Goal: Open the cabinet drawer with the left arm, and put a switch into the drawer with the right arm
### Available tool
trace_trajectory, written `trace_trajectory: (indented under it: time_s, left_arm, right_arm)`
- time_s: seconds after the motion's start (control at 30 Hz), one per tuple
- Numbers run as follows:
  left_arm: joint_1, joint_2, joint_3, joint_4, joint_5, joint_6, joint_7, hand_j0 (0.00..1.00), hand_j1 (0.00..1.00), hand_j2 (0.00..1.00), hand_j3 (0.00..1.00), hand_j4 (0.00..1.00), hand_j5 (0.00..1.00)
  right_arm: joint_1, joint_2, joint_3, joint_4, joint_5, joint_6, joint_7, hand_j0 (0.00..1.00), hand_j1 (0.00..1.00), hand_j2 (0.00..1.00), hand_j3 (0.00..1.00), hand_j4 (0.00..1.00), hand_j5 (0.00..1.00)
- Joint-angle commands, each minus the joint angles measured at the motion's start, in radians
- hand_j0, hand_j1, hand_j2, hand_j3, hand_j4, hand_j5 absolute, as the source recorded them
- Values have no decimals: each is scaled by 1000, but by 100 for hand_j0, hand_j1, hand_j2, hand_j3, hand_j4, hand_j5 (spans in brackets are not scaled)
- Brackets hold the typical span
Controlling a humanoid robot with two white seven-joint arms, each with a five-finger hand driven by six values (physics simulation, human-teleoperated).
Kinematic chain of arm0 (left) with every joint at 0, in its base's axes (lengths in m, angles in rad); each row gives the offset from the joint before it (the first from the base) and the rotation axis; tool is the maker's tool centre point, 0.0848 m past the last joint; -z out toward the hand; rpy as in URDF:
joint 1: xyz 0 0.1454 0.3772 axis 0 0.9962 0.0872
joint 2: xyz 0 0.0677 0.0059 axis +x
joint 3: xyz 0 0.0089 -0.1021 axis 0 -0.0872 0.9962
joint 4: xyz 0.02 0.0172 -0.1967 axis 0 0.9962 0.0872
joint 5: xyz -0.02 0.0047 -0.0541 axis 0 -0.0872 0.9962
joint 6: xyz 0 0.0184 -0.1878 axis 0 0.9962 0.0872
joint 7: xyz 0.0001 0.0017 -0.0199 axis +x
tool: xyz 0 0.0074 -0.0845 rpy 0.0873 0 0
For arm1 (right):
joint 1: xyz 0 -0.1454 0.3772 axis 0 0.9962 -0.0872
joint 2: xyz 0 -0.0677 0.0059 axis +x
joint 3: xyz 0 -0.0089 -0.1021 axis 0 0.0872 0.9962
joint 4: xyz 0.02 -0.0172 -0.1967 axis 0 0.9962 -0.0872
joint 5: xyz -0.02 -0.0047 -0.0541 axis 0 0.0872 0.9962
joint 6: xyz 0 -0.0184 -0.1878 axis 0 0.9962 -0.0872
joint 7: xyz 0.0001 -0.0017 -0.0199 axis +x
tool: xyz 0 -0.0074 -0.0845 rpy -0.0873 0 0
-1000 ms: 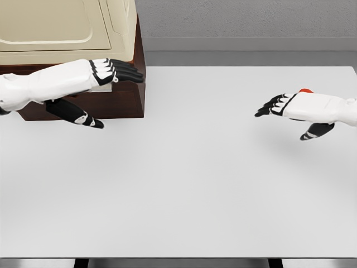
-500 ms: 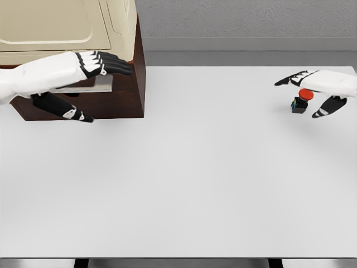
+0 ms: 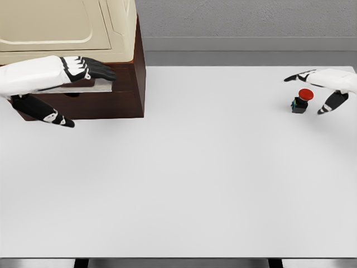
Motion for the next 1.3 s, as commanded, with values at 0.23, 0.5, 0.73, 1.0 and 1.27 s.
trace_trajectory:
  time_s: [0.23, 0.5, 0.73, 1.0, 1.27]
  left_arm:
    - [-6, 54, 14, -1, 62, 2, -10, 100, 100, 100, 100, 100, 100]
    - [-12, 54, 25, 1, 62, 2, -292, 100, 100, 100, 100, 100, 100]
    - [-17, 59, 59, 1, 176, 16, -238, 100, 100, 100, 100, 100, 100]
    - [-14, 60, 57, 1, 143, 240, -241, 100, 100, 100, 100, 100, 100]
    - [-6, 60, 57, 1, 200, 318, -238, 100, 100, 100, 100, 100, 100]
  right_arm:
    - [-52, 84, -2, 159, 113, 5, 0, 100, 100, 100, 100, 100, 100]
    - [-72, 136, -2, 199, 170, 8, 0, 100, 100, 100, 100, 100, 100]
    - [-89, 139, 1, 199, 170, 10, 0, 99, 99, 99, 99, 99, 99]
    - [-92, 147, 7, 188, 170, 5, 0, 91, 91, 91, 91, 91, 91]
    - [-89, 136, 7, 188, 170, 1, 0, 90, 90, 90, 90, 90, 90]
